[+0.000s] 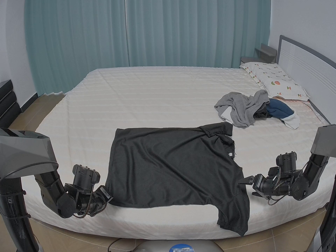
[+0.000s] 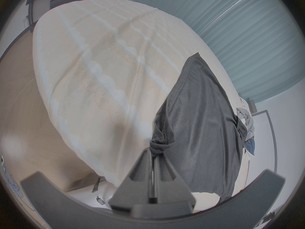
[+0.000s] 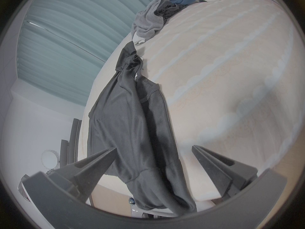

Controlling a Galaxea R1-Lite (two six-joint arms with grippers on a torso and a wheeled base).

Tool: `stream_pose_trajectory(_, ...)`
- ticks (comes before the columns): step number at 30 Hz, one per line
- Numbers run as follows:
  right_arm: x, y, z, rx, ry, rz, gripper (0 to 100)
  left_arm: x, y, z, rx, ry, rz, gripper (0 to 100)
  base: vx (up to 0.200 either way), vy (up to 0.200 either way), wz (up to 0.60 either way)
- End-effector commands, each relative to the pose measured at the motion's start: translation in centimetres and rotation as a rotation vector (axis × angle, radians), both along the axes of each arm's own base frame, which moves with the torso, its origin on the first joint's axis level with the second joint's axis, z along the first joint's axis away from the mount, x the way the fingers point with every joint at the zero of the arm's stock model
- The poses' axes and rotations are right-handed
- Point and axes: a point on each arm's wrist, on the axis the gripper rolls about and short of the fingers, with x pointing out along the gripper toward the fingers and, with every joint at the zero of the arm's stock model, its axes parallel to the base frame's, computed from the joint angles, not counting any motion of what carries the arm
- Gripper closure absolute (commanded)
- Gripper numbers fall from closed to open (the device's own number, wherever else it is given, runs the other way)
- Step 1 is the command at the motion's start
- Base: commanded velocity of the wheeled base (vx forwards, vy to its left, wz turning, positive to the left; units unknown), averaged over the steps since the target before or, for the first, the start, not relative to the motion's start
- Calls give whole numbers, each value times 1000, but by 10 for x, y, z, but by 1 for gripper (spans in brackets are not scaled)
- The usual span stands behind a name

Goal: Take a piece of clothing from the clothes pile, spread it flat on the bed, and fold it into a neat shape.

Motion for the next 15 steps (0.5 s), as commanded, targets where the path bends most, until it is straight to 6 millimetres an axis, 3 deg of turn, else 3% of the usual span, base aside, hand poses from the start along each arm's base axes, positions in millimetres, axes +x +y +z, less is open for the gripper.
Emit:
stream_pose_trajectory(1, 6, -5, -12, 1, 30, -21, 0, 0, 0, 1, -1, -2, 2, 100, 0, 0, 0)
stream_pose_trajectory(4, 6, -4, -17, -2, 45, -20, 0, 0, 2, 1, -1, -2, 6, 100, 0, 0, 0)
stream_pose_trajectory(5, 8, -2, -20, -4, 45, -17, 100, 0, 2, 0, -1, 1, 8, 100, 0, 0, 0)
stream_pose_trajectory(15, 8, -1, -17, 4, 48, -24, 100, -1, 2, -1, 1, 6, 8, 100, 0, 0, 0)
